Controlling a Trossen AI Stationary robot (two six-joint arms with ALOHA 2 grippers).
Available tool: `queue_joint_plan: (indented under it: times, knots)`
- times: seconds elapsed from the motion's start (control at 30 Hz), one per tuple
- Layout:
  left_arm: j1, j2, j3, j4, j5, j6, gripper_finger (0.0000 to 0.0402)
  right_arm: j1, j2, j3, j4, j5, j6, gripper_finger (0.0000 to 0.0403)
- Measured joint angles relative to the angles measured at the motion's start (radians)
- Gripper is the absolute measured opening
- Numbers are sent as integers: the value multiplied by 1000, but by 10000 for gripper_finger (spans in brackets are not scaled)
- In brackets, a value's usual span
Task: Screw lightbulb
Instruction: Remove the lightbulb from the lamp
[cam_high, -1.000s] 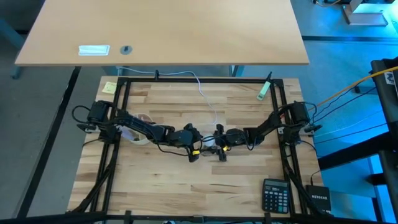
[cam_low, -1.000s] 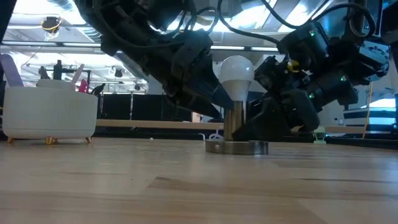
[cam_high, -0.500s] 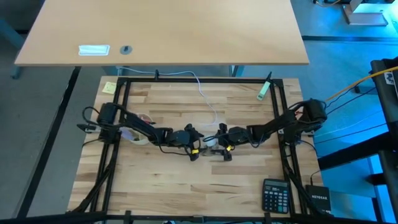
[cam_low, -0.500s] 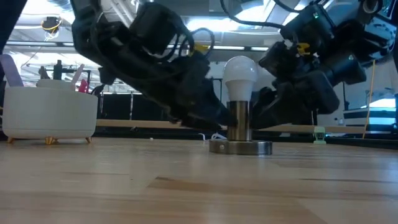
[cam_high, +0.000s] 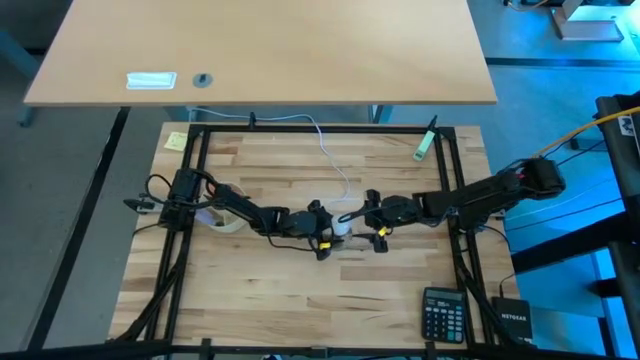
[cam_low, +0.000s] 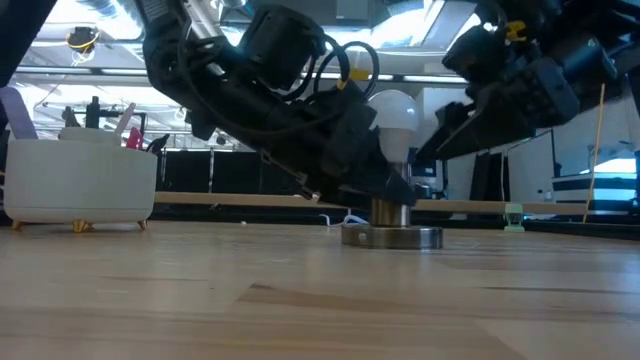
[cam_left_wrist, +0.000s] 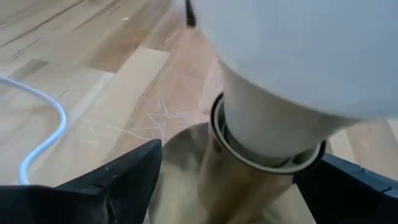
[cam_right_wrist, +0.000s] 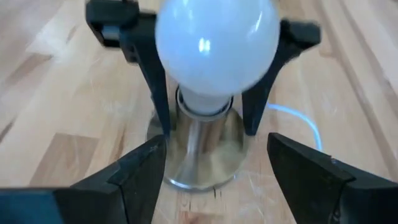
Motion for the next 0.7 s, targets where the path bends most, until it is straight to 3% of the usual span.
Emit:
queue_joint_plan:
  times: [0.13, 0.33, 0.43, 0.57, 0.7]
  knots:
    - [5, 0, 0, -7, -1, -14, 310, 0, -17, 0, 32, 0, 0, 282]
    - [8, 0, 0, -29, -1, -23, 205, 0, -17, 16, 61, 4, -18, 282]
    - [7, -1, 0, -24, -4, -8, 154, 1, -17, 102, -73, -3, -18, 282]
    - [14, -25, 0, -49, 0, 7, 154, 1, -17, 265, -308, -3, 4, 282]
    - [13, -61, 23, -185, -1, -24, 154, 0, -17, 423, -559, -10, 6, 282]
